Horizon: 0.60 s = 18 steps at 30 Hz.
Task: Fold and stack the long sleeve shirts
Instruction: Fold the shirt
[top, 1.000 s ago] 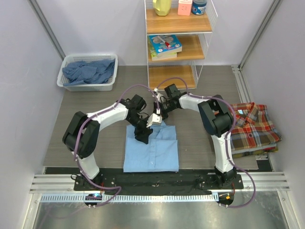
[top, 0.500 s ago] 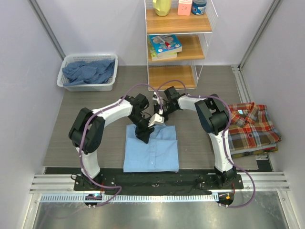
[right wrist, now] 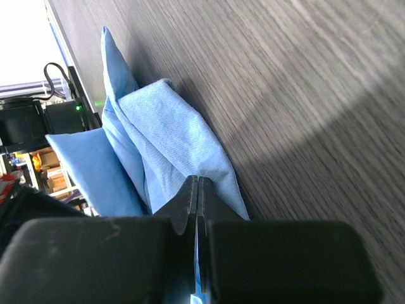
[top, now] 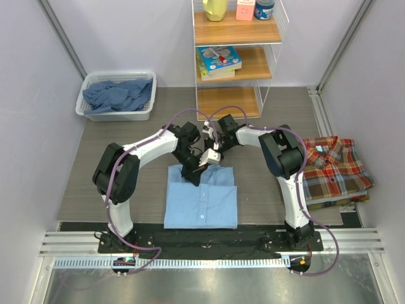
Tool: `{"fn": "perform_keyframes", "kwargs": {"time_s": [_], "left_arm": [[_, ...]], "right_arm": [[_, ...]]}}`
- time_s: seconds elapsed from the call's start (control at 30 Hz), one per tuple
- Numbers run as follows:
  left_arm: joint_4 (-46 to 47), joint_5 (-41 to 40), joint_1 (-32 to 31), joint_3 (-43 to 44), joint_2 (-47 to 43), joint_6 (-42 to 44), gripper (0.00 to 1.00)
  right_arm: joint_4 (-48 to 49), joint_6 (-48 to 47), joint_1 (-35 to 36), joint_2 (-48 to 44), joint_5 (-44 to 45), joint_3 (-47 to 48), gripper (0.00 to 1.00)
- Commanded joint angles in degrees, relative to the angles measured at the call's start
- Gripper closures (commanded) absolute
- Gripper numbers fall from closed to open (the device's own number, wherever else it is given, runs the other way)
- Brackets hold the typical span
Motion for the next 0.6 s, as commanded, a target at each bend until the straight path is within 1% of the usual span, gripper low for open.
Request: {"fn": "perform_keyframes", "kwargs": {"time_s": [0.0,0.1,0.23,0.57], "left_arm": [[-1.96,1.08,0.52,3.51,-2.93,-1.41,1.00],[-0.73,-0.67,1.14,3.34,-3.55,-1.50,1.00],[-0.47,-1.65,3.24,6.31,-2.33,-1.59,1.00],[-1.08,-3.32,5.80,12.03,1.45,0.52,1.00]], "right_arm": [[-1.15,-2.38,0.03,0.67,0.50,0.36,0.99],[-1.32,-2.65,0.03,0.67,0.23,0.27,0.99],[-1.85,-3.26,-0.06,0.49,0.06,0.36,0.99],[-2.64,-4.41,0.03,0.49,-0.21,0.54,0.99]]}}
